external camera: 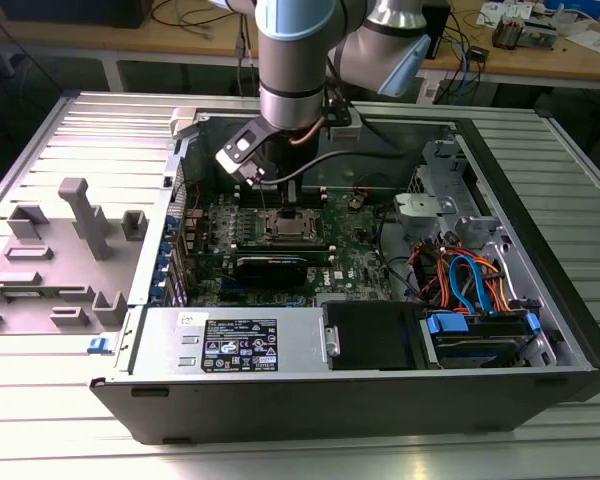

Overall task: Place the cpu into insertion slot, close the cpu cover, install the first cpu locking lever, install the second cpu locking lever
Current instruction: 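Close the cpu cover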

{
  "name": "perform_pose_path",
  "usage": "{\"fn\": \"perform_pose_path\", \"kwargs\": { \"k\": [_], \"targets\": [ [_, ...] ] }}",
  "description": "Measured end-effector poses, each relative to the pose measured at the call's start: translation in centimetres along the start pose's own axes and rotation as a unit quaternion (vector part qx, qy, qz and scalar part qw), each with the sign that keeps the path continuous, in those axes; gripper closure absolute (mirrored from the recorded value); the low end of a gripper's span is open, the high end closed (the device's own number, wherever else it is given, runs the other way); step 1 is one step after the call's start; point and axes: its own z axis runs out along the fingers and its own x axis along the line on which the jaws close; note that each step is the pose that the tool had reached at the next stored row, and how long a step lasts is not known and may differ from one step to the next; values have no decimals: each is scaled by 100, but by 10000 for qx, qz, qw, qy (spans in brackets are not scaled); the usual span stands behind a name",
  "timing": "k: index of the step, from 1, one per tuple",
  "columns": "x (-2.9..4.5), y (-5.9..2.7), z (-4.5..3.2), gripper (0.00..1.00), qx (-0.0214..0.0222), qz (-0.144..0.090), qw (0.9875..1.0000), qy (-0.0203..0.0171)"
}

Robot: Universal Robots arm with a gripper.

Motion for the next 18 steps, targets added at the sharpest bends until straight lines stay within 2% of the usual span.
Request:
{"fn": "perform_pose_path", "kwargs": {
  "k": [6,18],
  "targets": [
    [5,-94,19,89,-1,-8,10000,8],
    [5,-110,27,89,0,-9,10000,10]
  ]
}}
